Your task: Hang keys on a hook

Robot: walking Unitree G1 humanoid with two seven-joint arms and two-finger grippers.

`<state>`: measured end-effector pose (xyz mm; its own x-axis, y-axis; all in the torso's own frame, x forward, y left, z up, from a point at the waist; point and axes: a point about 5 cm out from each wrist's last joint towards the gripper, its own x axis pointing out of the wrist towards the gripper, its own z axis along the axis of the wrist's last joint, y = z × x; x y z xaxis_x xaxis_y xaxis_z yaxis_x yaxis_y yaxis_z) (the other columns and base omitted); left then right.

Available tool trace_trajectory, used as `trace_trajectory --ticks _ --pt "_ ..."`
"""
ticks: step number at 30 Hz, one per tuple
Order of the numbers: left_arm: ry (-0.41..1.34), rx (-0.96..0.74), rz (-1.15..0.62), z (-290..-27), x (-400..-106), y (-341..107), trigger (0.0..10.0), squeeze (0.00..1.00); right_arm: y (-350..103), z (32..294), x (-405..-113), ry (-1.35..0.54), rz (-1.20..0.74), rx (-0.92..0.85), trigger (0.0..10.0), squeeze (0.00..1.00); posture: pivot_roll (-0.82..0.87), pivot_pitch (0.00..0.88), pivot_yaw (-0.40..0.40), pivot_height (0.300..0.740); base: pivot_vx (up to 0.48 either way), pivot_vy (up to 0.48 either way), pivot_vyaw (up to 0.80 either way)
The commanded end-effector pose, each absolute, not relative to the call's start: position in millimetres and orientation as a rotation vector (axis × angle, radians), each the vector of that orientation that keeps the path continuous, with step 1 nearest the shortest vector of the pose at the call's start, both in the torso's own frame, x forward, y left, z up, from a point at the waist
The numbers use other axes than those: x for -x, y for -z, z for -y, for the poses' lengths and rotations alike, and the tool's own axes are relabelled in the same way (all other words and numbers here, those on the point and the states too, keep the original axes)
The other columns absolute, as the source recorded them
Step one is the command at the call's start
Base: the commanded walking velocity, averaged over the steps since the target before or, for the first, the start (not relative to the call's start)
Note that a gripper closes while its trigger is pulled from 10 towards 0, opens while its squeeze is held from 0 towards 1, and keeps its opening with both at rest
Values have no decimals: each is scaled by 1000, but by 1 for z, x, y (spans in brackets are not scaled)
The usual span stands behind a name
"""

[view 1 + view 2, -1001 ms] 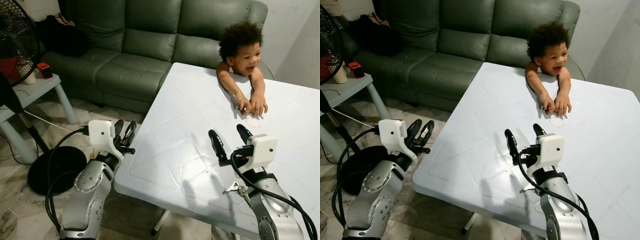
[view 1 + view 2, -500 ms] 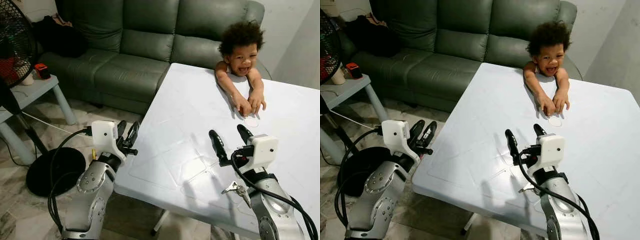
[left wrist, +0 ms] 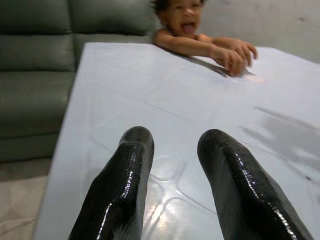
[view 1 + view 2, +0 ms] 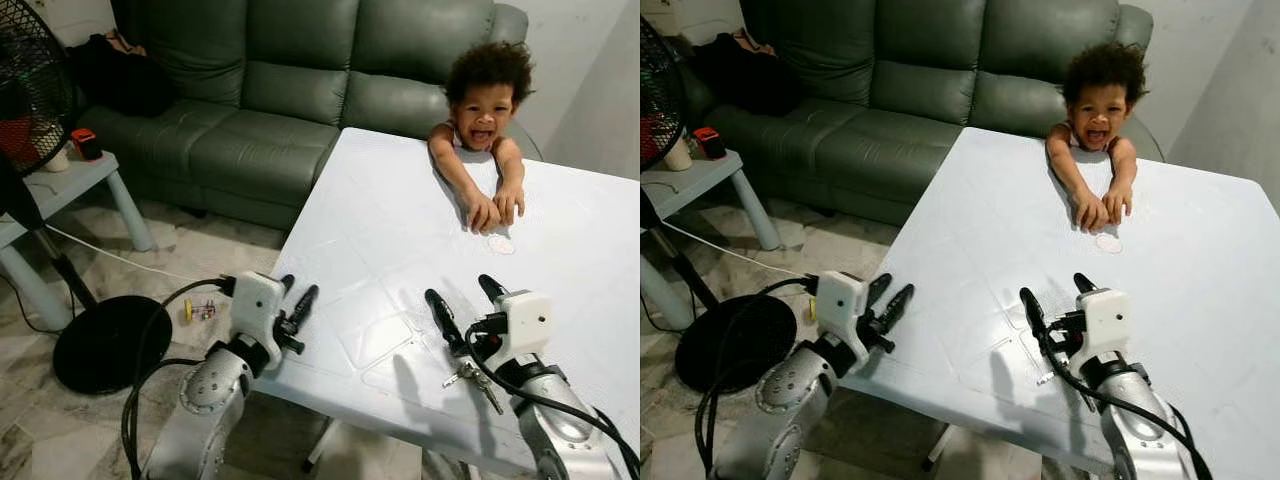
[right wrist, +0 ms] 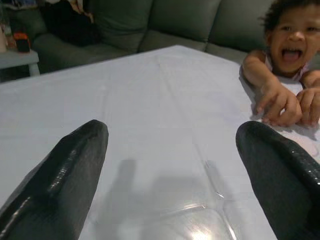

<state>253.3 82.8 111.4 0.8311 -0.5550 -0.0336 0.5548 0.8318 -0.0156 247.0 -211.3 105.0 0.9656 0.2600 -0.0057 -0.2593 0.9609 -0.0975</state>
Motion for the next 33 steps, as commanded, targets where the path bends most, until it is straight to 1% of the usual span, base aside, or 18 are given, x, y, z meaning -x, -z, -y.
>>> trace_trajectory --ticks 1,2,4,8,14,23,25,33 --pt "626 -11 -20 -77 -251 -114 10000 0 -107 222 -246 -250 13 107 10000 0 65 0 -55 740 0 0 0" --pt "648 -26 -8 -73 -250 -115 10000 0 -106 229 -244 -271 7 108 10000 0 64 0 -52 740 0 0 0" --pt "648 -26 -8 -73 -250 -115 10000 0 -106 229 -244 -271 7 108 10000 0 64 0 -52 740 0 0 0" --pt "700 -50 -8 -65 -248 -113 10000 0 -103 244 -237 -331 -41 140 10000 0 49 0 -43 740 0 0 0" --pt "736 -68 -7 -60 -245 -112 10000 0 -96 246 -232 -386 -74 181 10000 0 43 0 -40 740 0 0 0" --pt "743 -73 -3 -57 -245 -113 10000 0 -86 245 -226 -445 -128 230 10000 0 45 0 -37 740 0 0 0" --pt "743 -76 1 -57 -245 -114 10000 0 -82 248 -225 -464 -153 270 10000 0 45 0 -38 740 0 0 0" --pt "738 -73 2 -58 -245 -114 10000 0 -80 259 -225 -498 -194 320 10000 0 44 0 -40 740 0 0 0"
